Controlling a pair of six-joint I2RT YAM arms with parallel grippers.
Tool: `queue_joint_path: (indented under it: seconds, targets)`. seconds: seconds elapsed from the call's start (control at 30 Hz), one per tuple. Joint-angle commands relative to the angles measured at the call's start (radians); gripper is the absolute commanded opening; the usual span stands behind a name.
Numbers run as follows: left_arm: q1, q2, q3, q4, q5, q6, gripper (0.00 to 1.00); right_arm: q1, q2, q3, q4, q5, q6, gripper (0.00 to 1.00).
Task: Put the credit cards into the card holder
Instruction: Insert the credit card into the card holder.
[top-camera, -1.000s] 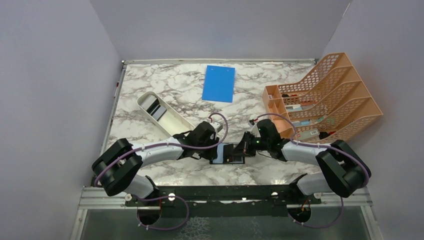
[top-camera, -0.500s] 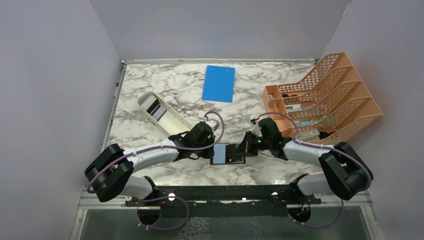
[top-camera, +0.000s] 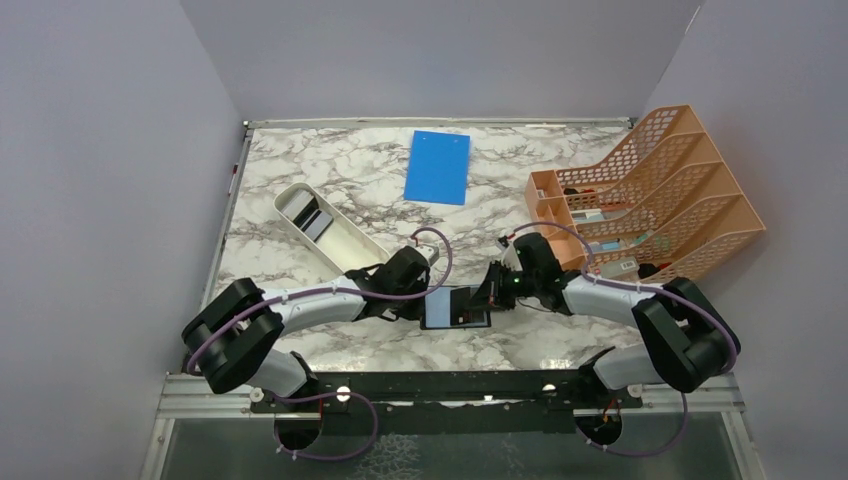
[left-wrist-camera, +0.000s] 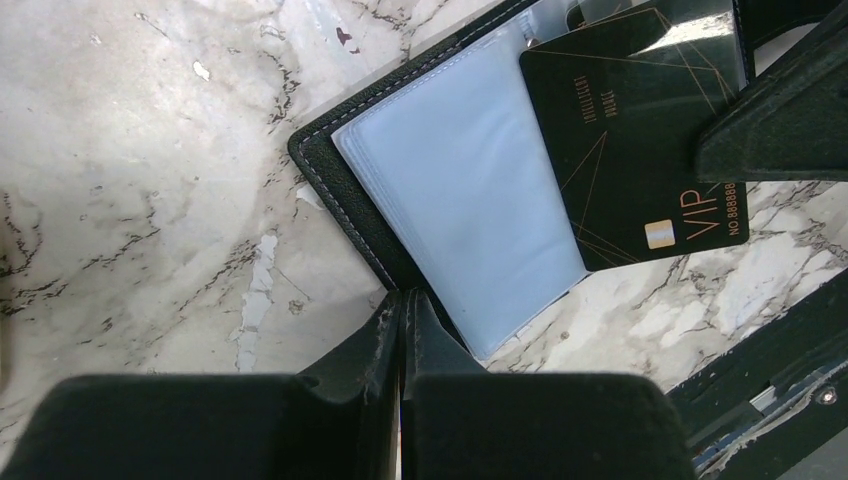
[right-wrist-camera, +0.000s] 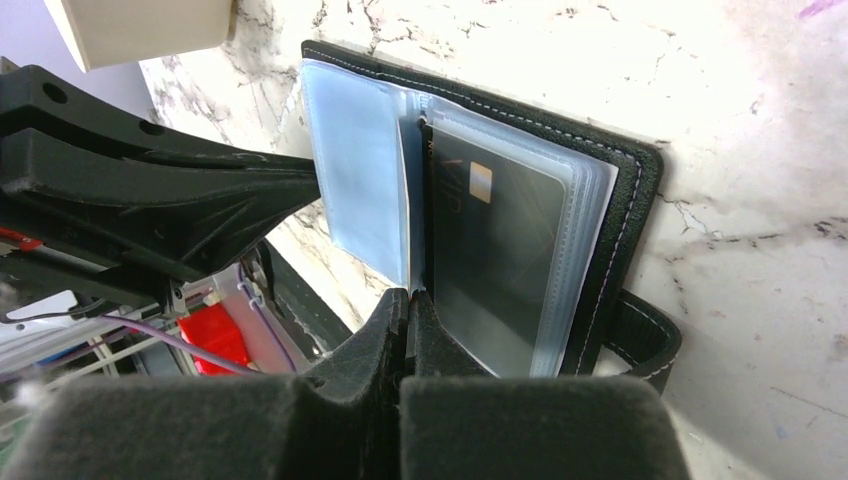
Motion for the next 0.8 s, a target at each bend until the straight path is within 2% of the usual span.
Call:
queue_joint_path:
  seconds: [0.0, 0.47, 0.77]
  targets:
    - [-0.004, 0.012, 0.003, 0.011, -0.031, 0.011, 0.04, -0.008, 0.026, 0.043, -0.056, -0.018, -0.052, 0.01]
    - [-0.005, -0.037, -0.034, 0.044, -0.055, -0.003, 0.04, -0.022, 0.008, 0.097, -0.146, -0.030, -0.116, 0.01]
    - [-0.006, -0.032, -0.047, 0.064, -0.048, -0.005, 0.04, -0.022, 0.067, 0.079, -0.092, -0.055, -0.109, 0.01]
